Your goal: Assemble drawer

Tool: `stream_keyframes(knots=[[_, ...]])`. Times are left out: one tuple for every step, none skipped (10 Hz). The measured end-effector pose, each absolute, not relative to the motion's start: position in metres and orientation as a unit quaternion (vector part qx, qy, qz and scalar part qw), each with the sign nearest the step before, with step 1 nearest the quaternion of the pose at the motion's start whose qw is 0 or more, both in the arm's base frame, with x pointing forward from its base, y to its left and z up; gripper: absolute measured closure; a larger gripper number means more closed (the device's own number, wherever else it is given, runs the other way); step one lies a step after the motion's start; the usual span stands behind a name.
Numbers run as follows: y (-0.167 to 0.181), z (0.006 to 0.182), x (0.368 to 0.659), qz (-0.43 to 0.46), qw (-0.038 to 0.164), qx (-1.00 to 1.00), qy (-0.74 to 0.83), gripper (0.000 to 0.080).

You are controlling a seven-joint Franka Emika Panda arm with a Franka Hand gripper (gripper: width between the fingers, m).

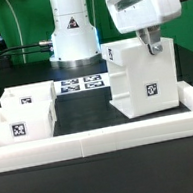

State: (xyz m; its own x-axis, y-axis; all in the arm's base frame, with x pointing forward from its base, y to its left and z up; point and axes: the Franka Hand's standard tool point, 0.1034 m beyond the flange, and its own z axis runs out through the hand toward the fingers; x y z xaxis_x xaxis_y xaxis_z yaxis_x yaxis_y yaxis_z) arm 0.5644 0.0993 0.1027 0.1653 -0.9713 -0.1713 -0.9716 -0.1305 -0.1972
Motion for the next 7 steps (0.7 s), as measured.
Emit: stream_keyframes(knots=[[0.102,0.102,0.575,0.003,0.135,-0.751,0.646,0.0752],[0.105,0.102,0.588,0.007,0.138,-0.751,0.646,0.0752],[0.106,0.103,0.598,0.008,0.141,-0.751,0.645,0.0751],[0.106,0.103,0.606,0.01,0.143,-0.75,0.646,0.0751],[0.107,0.104,0.611,0.011,0.144,-0.749,0.646,0.0751],[0.108,0.102,0.617,0.014,0.145,-0.748,0.647,0.0751],[0.107,0.102,0.623,0.017,0.145,-0.747,0.649,0.0751]])
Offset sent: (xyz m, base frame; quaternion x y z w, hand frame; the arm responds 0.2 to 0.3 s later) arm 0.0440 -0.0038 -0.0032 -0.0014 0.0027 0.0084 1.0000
